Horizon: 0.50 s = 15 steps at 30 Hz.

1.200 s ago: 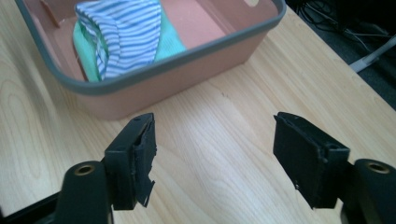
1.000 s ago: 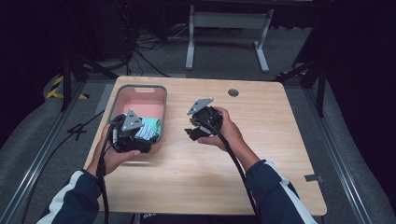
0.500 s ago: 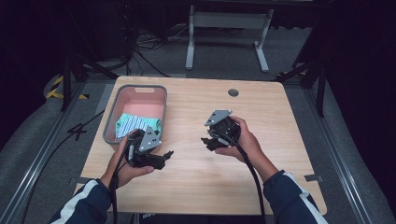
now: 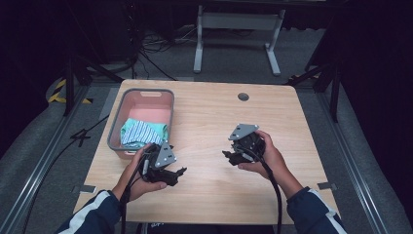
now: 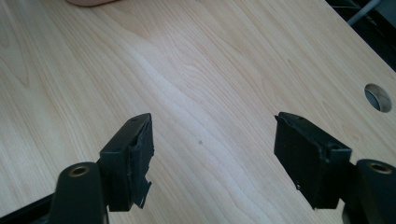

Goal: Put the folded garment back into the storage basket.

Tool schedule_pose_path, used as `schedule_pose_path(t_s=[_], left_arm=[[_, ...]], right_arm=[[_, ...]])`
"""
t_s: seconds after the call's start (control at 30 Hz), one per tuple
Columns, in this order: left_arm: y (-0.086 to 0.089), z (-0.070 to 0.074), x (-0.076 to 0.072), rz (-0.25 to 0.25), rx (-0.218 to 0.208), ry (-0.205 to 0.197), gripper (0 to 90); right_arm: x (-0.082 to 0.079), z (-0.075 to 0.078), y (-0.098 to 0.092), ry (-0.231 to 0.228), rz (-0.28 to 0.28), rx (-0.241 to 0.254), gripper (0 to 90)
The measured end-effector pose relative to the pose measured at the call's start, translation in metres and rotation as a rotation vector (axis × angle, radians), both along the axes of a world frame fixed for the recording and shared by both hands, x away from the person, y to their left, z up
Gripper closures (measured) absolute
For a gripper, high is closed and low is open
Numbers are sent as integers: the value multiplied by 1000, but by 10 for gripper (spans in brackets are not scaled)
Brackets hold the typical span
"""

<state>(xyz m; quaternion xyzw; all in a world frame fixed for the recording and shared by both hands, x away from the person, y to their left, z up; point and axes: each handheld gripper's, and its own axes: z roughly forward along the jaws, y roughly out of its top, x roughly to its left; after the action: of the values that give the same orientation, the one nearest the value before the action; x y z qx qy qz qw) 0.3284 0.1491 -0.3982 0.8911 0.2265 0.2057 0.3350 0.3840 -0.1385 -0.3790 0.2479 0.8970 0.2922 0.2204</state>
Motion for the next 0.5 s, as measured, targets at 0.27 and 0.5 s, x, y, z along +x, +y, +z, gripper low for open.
schedule_pose_path(t_s=[0.27,0.5], left_arm=[[-3,-19,1,-19,34,14,198],[-1,-35,4,-34,39,56,195]], right_arm=[[-11,-15,-21,-1,-23,-10,293],[-20,-34,-50,18,-58,5,294]])
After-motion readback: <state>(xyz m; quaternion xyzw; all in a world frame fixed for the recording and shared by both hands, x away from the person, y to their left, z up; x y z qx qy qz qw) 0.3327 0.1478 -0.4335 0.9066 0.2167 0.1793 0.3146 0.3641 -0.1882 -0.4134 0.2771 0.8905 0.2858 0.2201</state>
